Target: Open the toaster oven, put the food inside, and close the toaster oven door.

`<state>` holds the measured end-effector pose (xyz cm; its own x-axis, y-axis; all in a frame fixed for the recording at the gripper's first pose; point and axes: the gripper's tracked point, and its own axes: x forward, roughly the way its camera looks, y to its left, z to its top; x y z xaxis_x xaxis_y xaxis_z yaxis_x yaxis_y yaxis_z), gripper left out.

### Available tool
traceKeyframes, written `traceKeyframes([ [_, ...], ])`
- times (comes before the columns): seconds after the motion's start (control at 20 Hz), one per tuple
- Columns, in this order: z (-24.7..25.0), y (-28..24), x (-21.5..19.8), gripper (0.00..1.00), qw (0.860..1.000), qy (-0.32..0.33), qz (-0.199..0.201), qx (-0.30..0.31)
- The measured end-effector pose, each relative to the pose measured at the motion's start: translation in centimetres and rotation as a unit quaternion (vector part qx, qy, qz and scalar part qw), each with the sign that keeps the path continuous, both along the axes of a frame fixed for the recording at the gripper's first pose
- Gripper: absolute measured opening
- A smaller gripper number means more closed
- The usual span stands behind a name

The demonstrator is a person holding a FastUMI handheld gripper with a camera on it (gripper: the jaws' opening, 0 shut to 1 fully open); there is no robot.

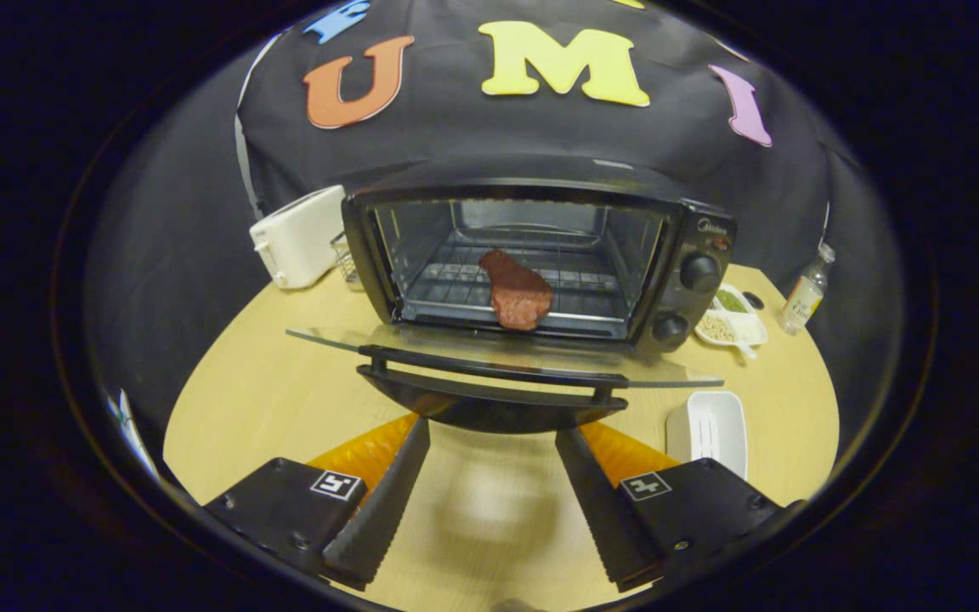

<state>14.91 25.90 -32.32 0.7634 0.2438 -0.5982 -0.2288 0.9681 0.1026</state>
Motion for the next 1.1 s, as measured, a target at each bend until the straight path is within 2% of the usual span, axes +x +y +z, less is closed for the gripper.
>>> traceKeyframes([
  [0.55,4.8,-0.1,5.5,0.96,0.999,-0.039,0.005,0.009],
  [0.8,5.1,-0.8,4.9,0.96,0.999,-0.039,-0.004,0.021],
  [1.1,6.6,-4.1,2.5,0.96,0.997,-0.057,-0.037,0.029],
])
